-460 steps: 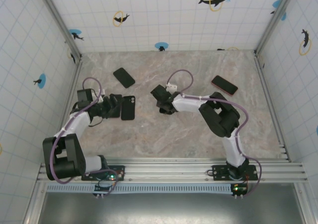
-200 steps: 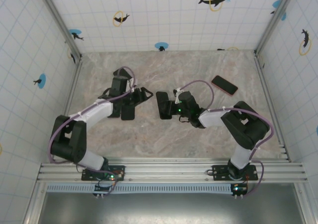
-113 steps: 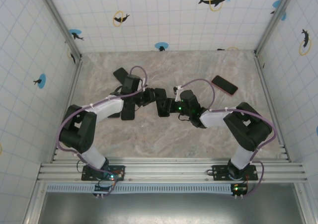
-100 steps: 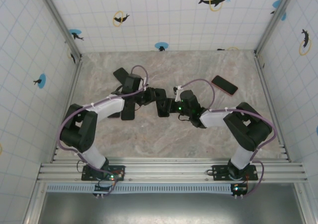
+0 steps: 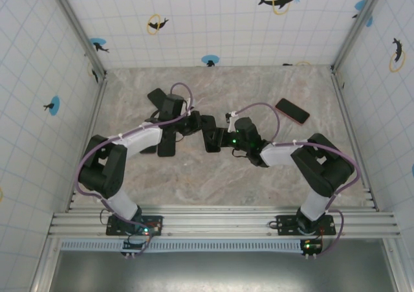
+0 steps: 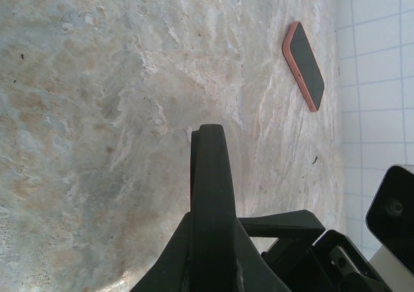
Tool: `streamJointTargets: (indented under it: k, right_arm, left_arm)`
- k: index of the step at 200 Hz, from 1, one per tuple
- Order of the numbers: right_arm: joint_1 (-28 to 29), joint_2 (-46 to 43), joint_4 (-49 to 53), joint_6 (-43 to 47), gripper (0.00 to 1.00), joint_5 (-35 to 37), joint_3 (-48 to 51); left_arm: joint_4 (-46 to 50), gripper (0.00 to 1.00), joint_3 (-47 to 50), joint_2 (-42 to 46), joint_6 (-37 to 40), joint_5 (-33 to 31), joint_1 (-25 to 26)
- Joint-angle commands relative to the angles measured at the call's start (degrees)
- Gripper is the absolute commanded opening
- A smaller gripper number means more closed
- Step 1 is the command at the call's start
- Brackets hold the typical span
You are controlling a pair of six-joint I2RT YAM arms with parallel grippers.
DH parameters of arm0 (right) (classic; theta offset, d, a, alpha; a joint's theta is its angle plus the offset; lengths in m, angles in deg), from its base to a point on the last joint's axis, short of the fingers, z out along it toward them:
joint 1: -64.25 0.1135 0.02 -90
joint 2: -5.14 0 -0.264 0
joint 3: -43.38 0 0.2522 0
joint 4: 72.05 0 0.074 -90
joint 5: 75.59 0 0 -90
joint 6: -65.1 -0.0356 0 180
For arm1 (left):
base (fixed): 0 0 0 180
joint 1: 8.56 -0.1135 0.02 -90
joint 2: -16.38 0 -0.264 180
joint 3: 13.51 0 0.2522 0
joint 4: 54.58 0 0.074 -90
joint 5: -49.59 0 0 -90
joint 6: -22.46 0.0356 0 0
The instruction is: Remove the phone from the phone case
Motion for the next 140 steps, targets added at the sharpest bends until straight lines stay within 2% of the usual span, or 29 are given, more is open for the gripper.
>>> streamJointTargets:
  k: [1, 35, 59, 112, 140]
  right_arm:
    - [0.5, -1.7, -5.6, -0.4, 0.74, -1.2, 0.1]
    - [0.2, -3.9, -4.0, 1.0, 0.88, -1.6, 0.5]
    - [-0.4, -7.1, -2.2, 2.1, 0.93, -1.4, 2.1]
    - [-3.7, -16.9, -0.1, 1.4, 0.92, -2.7, 8.7]
    - [-5.2, -21.9, -3.2, -1.5, 0.91, -4.7, 13.2]
  left_arm:
    - [-1.1, 0.10, -2.6, 0.3, -0.5, 1.3, 0.3]
    - [-1.0, 0.10, -3.4, 0.5, -0.6, 1.2, 0.3]
    - [-1.5, 0.11, -4.3, 0.9, -1.1, 1.5, 0.3]
    - [-7.4, 0.13, -5.6, 2.1, -5.6, 3.8, 0.2]
    - [-13.6, 0.13, -5.4, 3.1, -10.3, 4.4, 0.2]
